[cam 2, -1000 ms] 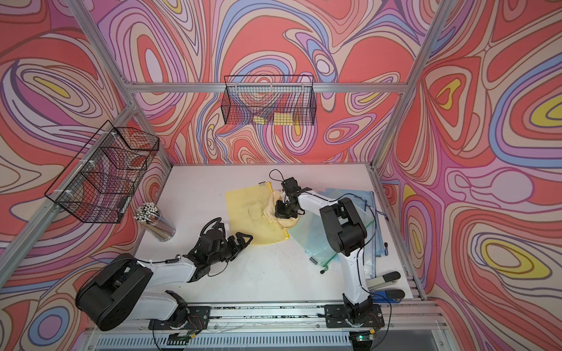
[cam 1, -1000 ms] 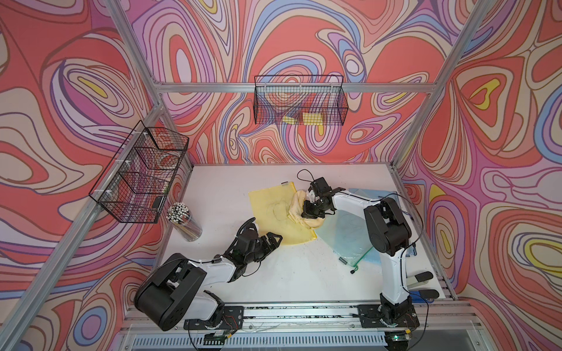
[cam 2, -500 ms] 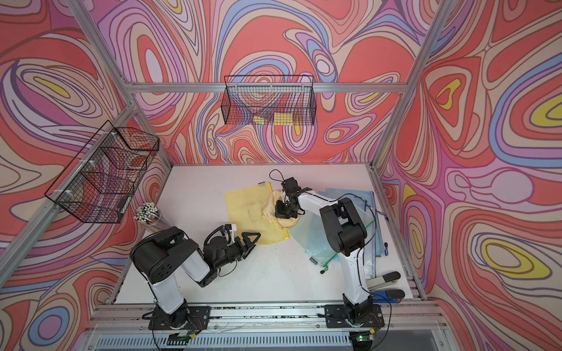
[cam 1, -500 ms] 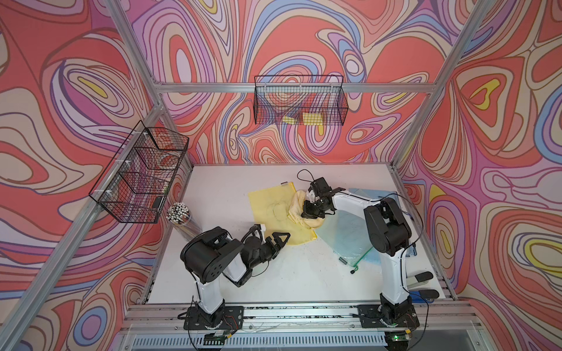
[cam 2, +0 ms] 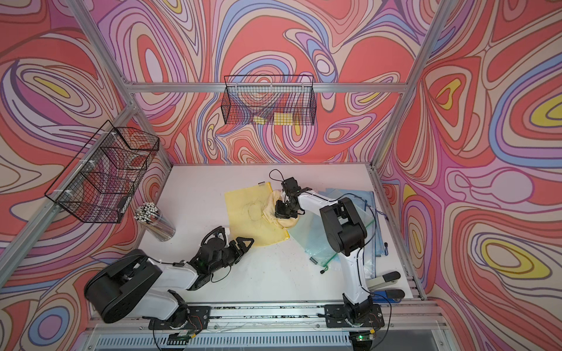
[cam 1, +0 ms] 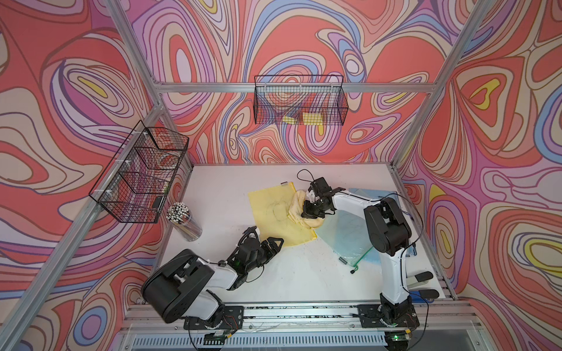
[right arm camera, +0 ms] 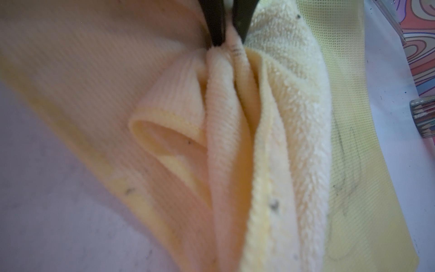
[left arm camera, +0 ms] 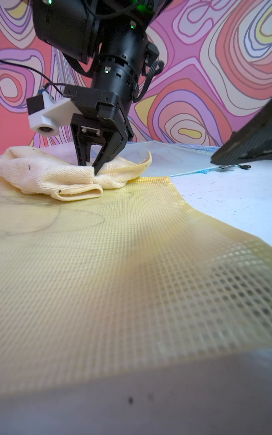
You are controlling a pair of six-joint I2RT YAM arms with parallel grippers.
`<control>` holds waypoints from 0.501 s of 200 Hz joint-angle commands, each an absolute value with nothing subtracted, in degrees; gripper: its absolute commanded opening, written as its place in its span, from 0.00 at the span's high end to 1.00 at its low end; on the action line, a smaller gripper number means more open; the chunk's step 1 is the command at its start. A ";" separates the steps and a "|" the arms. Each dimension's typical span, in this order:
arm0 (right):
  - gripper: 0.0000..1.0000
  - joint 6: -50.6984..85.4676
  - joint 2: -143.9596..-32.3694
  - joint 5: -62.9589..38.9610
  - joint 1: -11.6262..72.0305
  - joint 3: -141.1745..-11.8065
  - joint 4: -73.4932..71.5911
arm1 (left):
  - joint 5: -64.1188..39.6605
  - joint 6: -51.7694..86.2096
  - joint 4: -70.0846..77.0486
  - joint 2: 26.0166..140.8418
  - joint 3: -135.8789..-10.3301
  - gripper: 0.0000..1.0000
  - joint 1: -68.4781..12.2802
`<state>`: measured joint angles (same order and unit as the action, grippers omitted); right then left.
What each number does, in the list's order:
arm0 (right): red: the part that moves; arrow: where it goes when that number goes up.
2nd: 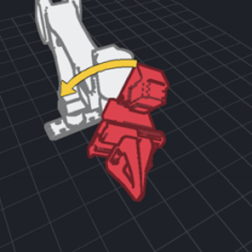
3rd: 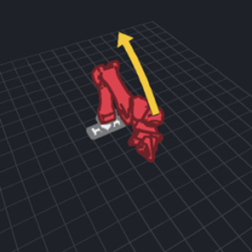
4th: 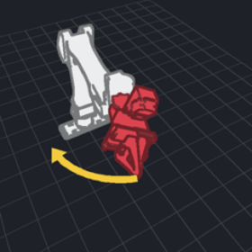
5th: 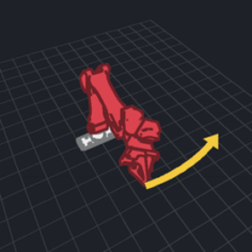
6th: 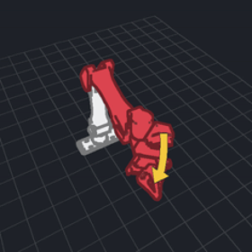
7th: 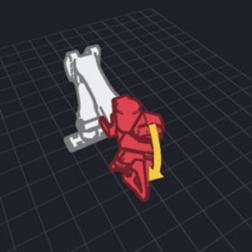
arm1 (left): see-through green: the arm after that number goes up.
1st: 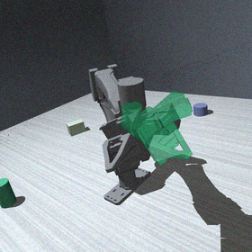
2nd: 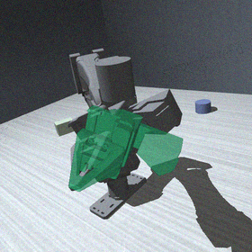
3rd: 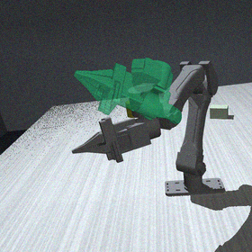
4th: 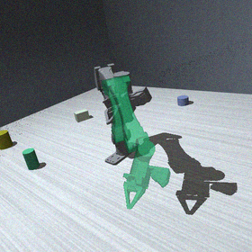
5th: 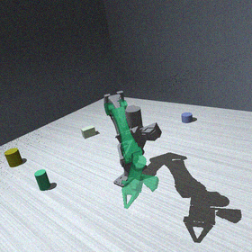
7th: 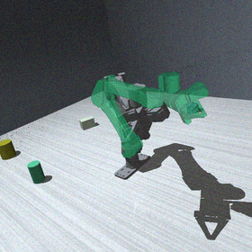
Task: Wipe the document bag
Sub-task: Pick up the document bag from the center of the board.
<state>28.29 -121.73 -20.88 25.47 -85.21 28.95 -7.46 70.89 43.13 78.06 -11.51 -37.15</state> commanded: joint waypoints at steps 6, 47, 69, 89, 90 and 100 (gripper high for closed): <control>1.00 27.77 -123.72 -20.66 25.74 -84.77 30.97 | -0.68 64.88 23.80 72.16 -13.79 0.45 -37.30; 1.00 27.48 -123.38 -20.65 25.75 -84.37 31.37 | 0.42 63.27 21.98 72.07 -15.70 0.60 -37.22; 1.00 27.29 -123.16 -20.65 25.75 -84.18 31.51 | 2.42 62.40 18.60 69.68 -16.70 0.68 -37.27; 1.00 27.19 -123.05 -20.61 25.72 -83.89 31.43 | 4.24 60.49 12.81 65.65 -18.28 0.76 -37.27; 1.00 27.17 -123.05 -20.63 25.69 -83.87 31.45 | 4.32 60.39 12.56 65.43 -18.37 0.76 -37.27; 1.00 27.19 -123.22 -20.65 25.69 -83.92 31.39 | 5.11 59.65 10.01 63.51 -18.95 0.83 -37.27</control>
